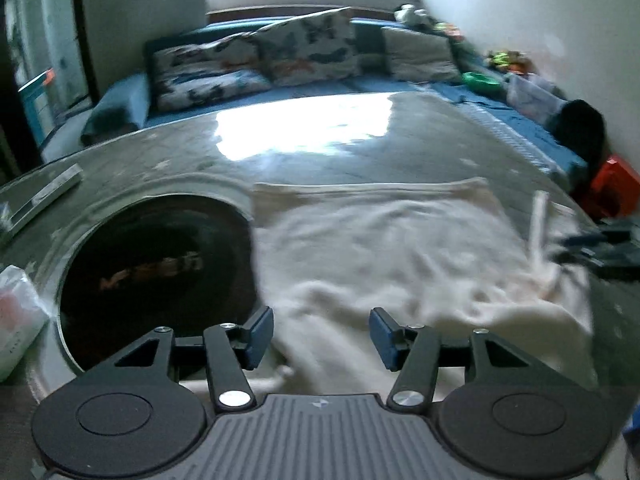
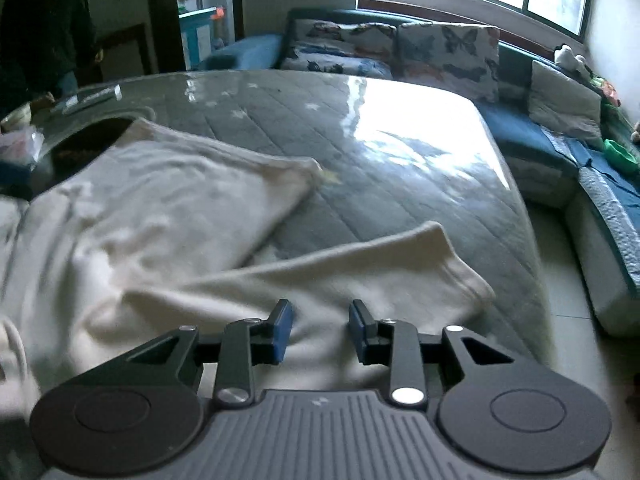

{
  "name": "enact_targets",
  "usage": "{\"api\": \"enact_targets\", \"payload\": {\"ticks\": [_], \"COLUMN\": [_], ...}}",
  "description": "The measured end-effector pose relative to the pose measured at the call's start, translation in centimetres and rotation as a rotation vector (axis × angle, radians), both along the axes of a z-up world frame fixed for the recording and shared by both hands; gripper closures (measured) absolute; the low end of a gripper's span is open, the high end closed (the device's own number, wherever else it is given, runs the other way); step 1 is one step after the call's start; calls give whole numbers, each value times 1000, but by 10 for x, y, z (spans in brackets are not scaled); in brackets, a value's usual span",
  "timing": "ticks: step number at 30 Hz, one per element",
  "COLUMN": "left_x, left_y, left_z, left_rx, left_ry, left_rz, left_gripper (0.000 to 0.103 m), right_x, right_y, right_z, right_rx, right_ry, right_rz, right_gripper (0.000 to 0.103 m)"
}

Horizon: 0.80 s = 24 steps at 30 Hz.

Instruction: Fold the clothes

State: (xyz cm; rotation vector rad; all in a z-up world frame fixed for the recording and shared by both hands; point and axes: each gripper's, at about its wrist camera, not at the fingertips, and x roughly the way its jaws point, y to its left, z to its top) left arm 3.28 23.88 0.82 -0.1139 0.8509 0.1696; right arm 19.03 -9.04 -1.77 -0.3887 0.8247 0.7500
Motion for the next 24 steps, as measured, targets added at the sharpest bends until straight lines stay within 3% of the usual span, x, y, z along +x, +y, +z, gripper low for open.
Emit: {"api": "enact_targets", "payload": {"ticks": [5, 9, 13, 17, 20, 23, 24], "left_x": [32, 61, 86, 104, 114, 118, 119], "left_y": [24, 35, 43, 47, 49, 50, 49], "left_z": [-3, -8, -20, -29, -36, -40, -40], "left_rx": [31, 57, 60, 53, 43, 15, 15], "left_ry": [29, 39, 40, 41, 49, 35, 31], "left_rz": [77, 104, 128, 131, 121, 91, 82], "left_gripper": [38, 37, 37, 39, 56, 79, 92], "right_x": [6, 21, 41, 62, 71, 81, 84], "right_y": [-12, -4, 30, 68, 82, 96, 100], "right_z": [10, 27, 29, 17, 15, 15, 15], "right_rx": [-63, 35, 108, 95, 99, 103, 105], "right_ry": [-2, 15, 100, 137, 124, 108, 102], "right_rz": [-16, -13, 42, 83, 81, 76, 75], "right_gripper": [69, 69, 69, 70, 70, 70, 72]}}
